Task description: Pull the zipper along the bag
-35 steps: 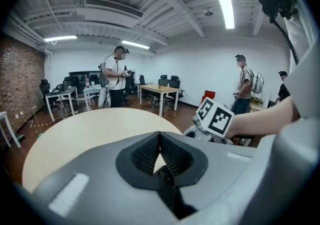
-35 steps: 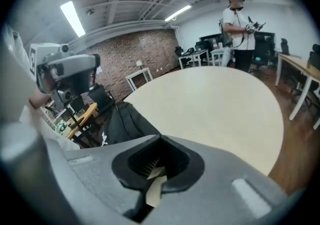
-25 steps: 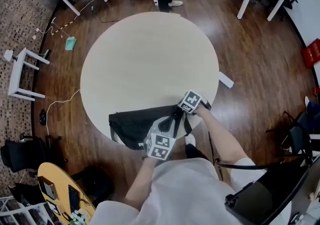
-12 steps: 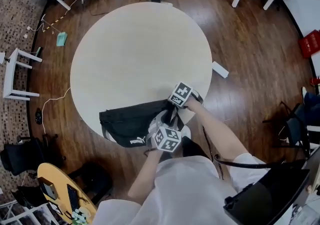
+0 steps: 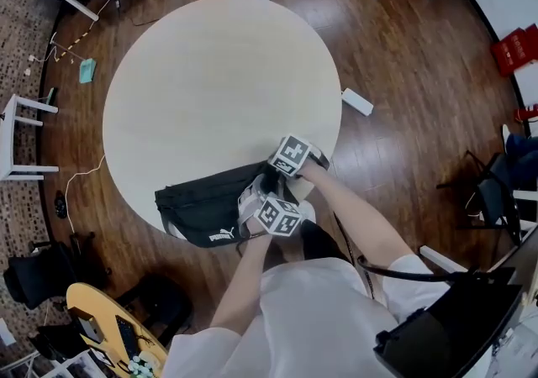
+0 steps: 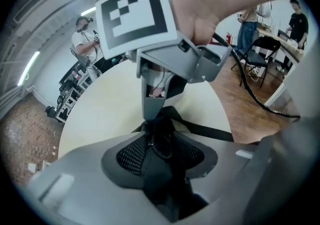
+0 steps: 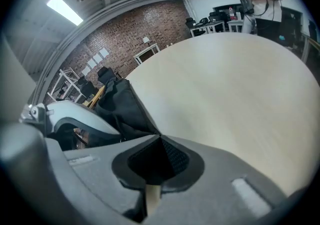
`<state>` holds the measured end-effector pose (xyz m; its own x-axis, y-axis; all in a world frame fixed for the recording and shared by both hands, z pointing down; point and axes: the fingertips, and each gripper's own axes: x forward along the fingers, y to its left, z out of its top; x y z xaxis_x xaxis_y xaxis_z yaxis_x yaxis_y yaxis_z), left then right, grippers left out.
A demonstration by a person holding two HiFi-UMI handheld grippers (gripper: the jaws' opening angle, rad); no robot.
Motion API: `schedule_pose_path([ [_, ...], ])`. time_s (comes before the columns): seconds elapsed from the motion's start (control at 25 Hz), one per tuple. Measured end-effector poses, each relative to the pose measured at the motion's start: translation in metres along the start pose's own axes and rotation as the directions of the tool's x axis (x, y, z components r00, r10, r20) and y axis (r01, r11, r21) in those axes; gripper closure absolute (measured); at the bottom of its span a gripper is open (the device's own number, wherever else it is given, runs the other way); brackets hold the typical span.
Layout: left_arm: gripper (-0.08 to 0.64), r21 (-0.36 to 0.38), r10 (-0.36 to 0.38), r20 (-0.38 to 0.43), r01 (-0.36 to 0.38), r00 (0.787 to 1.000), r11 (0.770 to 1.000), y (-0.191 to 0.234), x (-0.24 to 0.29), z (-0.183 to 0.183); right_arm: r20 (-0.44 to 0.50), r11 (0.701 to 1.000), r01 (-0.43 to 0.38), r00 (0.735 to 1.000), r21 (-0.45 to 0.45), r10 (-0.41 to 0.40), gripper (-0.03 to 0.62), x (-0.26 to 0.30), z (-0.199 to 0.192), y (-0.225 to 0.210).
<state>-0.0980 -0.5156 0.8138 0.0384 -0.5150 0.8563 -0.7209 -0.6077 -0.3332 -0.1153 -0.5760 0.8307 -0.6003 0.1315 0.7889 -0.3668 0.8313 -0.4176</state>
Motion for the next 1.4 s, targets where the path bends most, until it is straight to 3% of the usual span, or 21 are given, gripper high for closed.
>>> schedule_pose_path([
  [0.16,0.382,0.088,0.018,-0.065,-0.013,0.998,0.996,-0.008,0.014,-0.013,-0.008,1.000,0.011,1.000,0.002,-0.011,0.604,0.000,-0.004,-0.001],
  [0.28,0.424,0.091,0.011,-0.089,-0.003,0.996,0.996,-0.011,0.018,-0.016,-0.011,1.000,0.020,1.000,0.005,-0.020,0.604,0.000,-0.004,-0.002],
  [0.32,0.468,0.092,0.002,-0.087,0.006,0.996,0.996,-0.012,0.017,-0.017,-0.010,1.000,0.024,1.000,0.007,-0.024,0.604,-0.001,-0.004,-0.002],
  [0.4,0.488,0.082,-0.026,-0.060,0.031,0.998,0.996,-0.014,0.011,-0.012,-0.013,0.999,0.032,0.999,0.008,-0.032,0.604,-0.001,-0.004,-0.002],
  [0.6,0.532,-0.010,-0.074,0.007,0.074,0.997,0.997,-0.009,-0.004,-0.005,-0.053,0.998,0.066,0.996,-0.023,-0.067,0.604,0.000,-0.004,-0.002],
  [0.92,0.534,-0.153,-0.119,0.101,0.134,0.988,0.979,0.002,-0.044,-0.005,-0.087,0.992,0.120,0.989,-0.030,-0.122,0.604,0.002,-0.008,-0.007],
  [1.24,0.537,-0.316,-0.109,0.190,0.166,0.976,0.934,0.034,-0.080,-0.033,-0.163,0.972,0.221,0.959,-0.080,-0.232,0.604,0.001,-0.012,-0.013],
  [1.4,0.541,-0.399,-0.071,0.232,0.161,0.970,0.903,0.060,-0.102,-0.055,-0.136,0.973,0.226,0.963,-0.053,-0.231,0.604,0.003,-0.008,-0.011],
])
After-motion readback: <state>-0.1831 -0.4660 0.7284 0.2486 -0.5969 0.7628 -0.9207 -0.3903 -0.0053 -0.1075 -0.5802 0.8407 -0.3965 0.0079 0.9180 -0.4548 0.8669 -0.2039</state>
